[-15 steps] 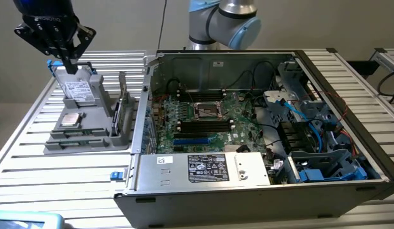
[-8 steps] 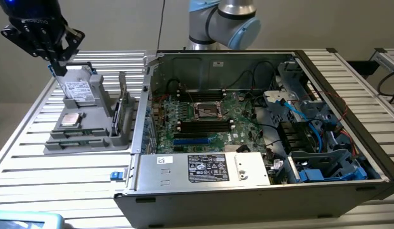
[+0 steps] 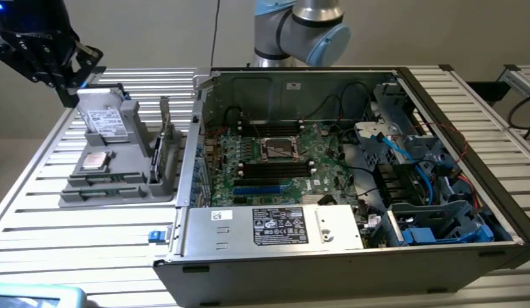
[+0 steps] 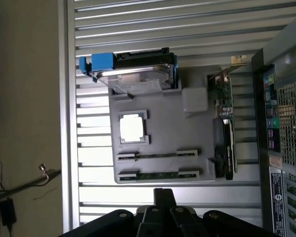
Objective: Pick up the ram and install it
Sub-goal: 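Reach for the ram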
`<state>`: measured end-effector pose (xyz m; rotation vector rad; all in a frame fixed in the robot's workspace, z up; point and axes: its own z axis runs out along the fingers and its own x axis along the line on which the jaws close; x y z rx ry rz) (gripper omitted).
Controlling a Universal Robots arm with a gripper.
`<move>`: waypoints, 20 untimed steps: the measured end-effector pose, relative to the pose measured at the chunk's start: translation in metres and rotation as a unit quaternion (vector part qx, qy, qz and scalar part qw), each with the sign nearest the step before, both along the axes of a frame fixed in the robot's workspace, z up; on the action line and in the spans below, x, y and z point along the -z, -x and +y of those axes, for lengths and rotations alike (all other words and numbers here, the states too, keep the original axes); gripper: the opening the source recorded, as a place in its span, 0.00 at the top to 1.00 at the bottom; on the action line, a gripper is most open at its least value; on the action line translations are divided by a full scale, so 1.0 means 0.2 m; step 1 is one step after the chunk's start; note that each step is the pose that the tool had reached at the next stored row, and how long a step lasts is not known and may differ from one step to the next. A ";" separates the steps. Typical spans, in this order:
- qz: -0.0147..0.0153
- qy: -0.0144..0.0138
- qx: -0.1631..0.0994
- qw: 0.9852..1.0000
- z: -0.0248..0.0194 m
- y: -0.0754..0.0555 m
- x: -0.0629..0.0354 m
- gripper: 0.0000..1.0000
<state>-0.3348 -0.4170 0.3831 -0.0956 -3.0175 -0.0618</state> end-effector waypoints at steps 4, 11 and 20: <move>0.003 0.000 -0.003 1.000 -0.008 0.02 0.027 0.89; 0.004 0.000 -0.006 1.000 -0.011 0.05 0.090 0.89; 0.009 0.000 -0.006 1.000 -0.011 0.05 0.162 0.89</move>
